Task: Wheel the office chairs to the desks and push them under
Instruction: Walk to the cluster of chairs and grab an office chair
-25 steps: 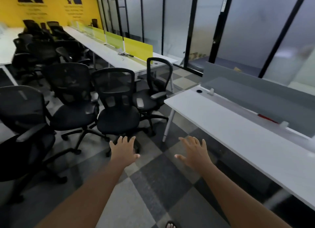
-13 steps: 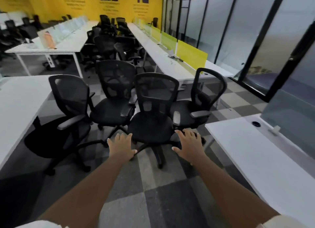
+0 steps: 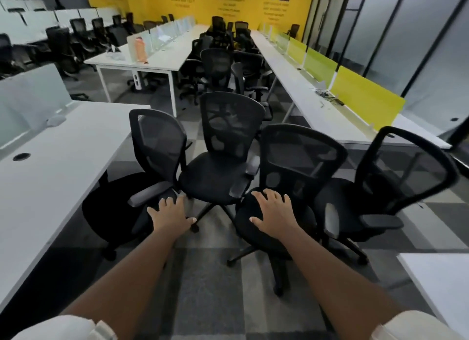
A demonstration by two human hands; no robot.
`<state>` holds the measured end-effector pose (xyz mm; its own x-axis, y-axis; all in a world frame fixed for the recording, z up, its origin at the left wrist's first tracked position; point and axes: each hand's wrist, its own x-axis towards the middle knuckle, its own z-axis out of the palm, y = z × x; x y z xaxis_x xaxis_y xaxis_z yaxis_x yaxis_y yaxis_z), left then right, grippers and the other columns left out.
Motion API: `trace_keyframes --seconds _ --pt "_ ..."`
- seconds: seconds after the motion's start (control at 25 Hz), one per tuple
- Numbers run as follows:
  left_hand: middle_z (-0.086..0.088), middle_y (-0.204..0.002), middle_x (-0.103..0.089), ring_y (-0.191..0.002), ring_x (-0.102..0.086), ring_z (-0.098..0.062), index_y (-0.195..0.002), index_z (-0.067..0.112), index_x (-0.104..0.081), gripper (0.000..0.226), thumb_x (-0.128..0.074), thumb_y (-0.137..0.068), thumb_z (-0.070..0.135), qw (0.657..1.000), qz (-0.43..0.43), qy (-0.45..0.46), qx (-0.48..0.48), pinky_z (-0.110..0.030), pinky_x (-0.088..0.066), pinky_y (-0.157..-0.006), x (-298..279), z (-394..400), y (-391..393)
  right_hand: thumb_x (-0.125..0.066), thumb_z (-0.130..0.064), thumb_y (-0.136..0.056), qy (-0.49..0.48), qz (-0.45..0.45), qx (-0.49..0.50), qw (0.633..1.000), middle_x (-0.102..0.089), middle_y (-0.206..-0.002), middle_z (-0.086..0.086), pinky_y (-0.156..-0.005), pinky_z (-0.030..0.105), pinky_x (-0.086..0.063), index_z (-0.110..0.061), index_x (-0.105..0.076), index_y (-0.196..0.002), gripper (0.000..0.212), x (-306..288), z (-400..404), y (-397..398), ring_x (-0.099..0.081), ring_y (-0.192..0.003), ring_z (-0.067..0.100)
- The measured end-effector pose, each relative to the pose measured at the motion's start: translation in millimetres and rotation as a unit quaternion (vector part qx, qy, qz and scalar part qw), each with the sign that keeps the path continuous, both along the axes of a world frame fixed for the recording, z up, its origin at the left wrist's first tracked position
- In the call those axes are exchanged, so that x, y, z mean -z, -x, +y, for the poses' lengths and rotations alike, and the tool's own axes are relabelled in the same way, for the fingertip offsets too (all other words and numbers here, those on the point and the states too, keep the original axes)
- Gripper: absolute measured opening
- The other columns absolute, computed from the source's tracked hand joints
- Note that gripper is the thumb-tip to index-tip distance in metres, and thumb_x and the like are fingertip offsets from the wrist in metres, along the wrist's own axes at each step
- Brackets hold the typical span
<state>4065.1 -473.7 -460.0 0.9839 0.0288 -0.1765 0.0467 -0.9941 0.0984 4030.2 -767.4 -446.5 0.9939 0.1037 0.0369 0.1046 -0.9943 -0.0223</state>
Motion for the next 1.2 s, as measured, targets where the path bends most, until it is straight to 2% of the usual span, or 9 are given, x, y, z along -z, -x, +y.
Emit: trace_keyframes --seconds 0.24,0.52,0.84,1.04,1.12,1.2 --pt "-0.008 -0.161 -0.028 -0.151 -0.021 -0.033 -0.160 0.024 -0.016 0.092 -0.053 -0.090 0.070 0.999 -0.012 -0.002 -0.045 -0.063 -0.026 -0.115 -15.9 44.8 -111.0 -0.060 -0.060 -0.089 -0.004 -0.016 -0.030 0.999 -0.037 -0.156 0.009 -0.117 0.055 -0.028 -0.029 -0.027 -0.155 0.080 -10.3 54.3 -131.2 -0.036 -0.144 0.030" --pt "-0.009 -0.161 -0.029 -0.148 -0.026 -0.034 -0.161 0.021 -0.015 0.101 -0.049 -0.086 0.079 0.994 -0.007 0.035 -0.107 -0.061 -0.031 -0.111 -0.8 53.3 -246.1 -0.059 -0.057 -0.092 -0.004 0.004 -0.066 0.998 -0.035 -0.158 0.008 -0.118 0.054 -0.028 -0.028 -0.025 -0.156 0.078 24.3 78.0 -281.5 -0.034 -0.145 0.028" --pt "-0.013 -0.162 -0.025 -0.147 -0.028 -0.037 -0.162 0.017 -0.006 0.116 -0.045 -0.079 0.089 0.959 0.030 0.151 -0.240 -0.058 -0.034 -0.111 38.0 21.1 -456.9 -0.059 -0.051 -0.094 0.001 0.024 -0.117 0.993 -0.035 -0.158 0.006 -0.117 0.049 -0.031 -0.027 -0.026 -0.156 0.075 62.2 66.1 -489.7 -0.035 -0.145 0.025" --pt "-0.016 -0.163 -0.025 -0.144 -0.035 -0.039 -0.162 0.017 0.001 0.119 -0.055 -0.080 0.083 0.925 0.005 0.234 -0.299 -0.055 -0.041 -0.108 77.0 5.4 -573.0 -0.059 -0.048 -0.095 0.018 0.041 -0.171 0.984 -0.037 -0.157 0.004 -0.116 0.046 -0.033 -0.028 -0.028 -0.156 0.071 96.0 53.6 -588.7 -0.036 -0.145 0.023" --pt "-0.019 -0.165 -0.021 -0.141 -0.039 -0.042 -0.162 0.019 0.008 0.118 -0.057 -0.083 0.078 0.925 -0.009 0.223 -0.307 -0.054 -0.042 -0.107 94.2 -0.2 -605.2 -0.059 -0.047 -0.096 0.018 0.051 -0.190 0.980 -0.040 -0.155 0.003 -0.114 0.044 -0.036 -0.028 -0.030 -0.155 0.069 110.8 55.6 -614.0 -0.038 -0.143 0.022" --pt "-0.022 -0.160 -0.030 -0.133 -0.049 -0.042 -0.162 0.018 0.009 0.109 -0.061 -0.091 0.064 0.935 -0.014 0.196 -0.296 -0.050 -0.045 -0.101 107.7 -3.1 -626.3 -0.059 -0.046 -0.095 0.011 0.058 -0.205 0.977 -0.043 -0.152 0.002 -0.111 0.043 -0.039 -0.027 -0.033 -0.154 0.067 121.1 59.4 -629.4 -0.042 -0.140 0.021"
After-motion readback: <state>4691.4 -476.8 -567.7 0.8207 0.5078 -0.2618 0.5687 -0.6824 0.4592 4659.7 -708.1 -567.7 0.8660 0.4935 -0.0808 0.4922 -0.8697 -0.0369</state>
